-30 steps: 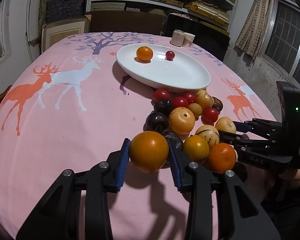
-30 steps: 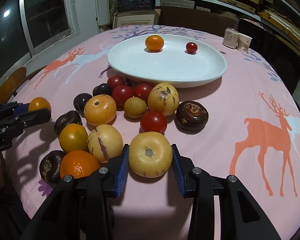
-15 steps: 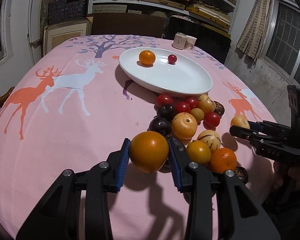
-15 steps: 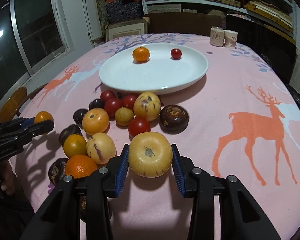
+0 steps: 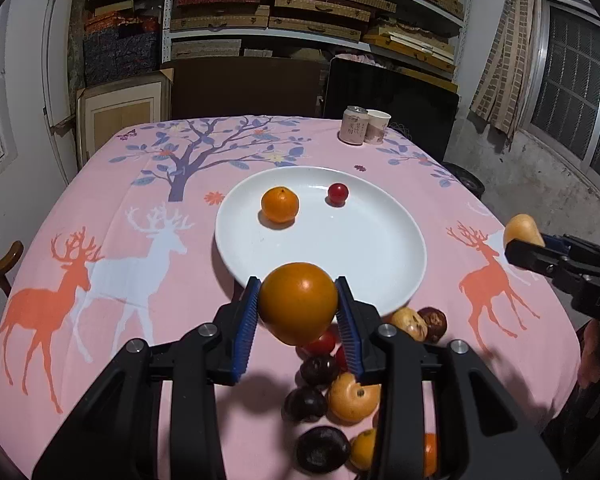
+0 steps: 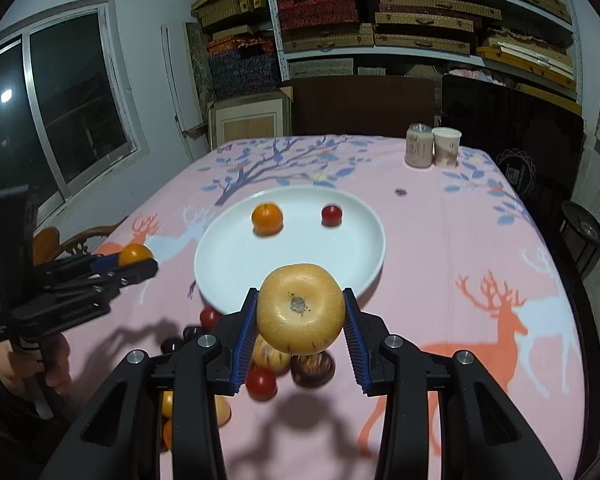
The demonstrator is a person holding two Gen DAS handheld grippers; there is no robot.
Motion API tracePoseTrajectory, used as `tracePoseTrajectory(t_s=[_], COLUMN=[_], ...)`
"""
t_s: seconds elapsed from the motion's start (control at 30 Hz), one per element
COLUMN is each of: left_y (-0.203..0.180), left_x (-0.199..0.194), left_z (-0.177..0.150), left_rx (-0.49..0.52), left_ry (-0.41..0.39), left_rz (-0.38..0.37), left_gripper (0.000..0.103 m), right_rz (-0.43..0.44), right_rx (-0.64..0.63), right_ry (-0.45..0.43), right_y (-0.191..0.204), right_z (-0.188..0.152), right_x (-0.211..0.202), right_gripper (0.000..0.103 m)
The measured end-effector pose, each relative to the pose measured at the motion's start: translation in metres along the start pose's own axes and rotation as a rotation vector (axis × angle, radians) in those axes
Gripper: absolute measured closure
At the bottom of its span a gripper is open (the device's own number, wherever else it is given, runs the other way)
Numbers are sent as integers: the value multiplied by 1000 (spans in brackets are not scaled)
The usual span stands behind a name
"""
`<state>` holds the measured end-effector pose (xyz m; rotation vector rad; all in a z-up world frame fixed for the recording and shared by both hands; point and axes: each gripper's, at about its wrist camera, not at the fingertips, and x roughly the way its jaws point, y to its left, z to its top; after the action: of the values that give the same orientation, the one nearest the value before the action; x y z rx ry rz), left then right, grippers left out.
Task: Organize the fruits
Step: 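Carry both fruits onto the white plate and open both tools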
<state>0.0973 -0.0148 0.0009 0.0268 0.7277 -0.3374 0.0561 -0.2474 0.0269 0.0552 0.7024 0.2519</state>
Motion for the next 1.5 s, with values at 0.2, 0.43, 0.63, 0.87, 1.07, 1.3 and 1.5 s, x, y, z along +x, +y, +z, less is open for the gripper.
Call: tracePoseTrajectory(t_s=[0.2, 0.43, 0.63, 0.87, 1.07, 1.3, 1.5], left_y=[-4, 4, 18, 21, 13, 10, 2], left_x=[39, 87, 131, 167, 177, 119, 45], left_z=[28, 44, 48, 48, 48, 43, 1], left_rx=[29, 31, 14, 16, 72, 76, 130], left_ry=[35, 85, 156, 215, 229, 122, 44], left_rz=[16, 32, 40, 54, 83, 83, 82], left_gripper=[66, 66, 66, 66, 50, 25, 11], right_rz=[-26, -38, -49, -55, -29, -23, -7], right_rx=[-9, -13, 9, 45, 21, 68, 86], right_ry=[-14, 20, 101, 194, 219, 94, 75], right_y=[-8, -12, -24, -36, -27, -27, -14], right_z=[36, 59, 66, 63, 63, 62, 10], right_x=[17, 62, 122, 184, 213, 153, 87], right_gripper=[62, 62, 62, 62, 53, 38, 29])
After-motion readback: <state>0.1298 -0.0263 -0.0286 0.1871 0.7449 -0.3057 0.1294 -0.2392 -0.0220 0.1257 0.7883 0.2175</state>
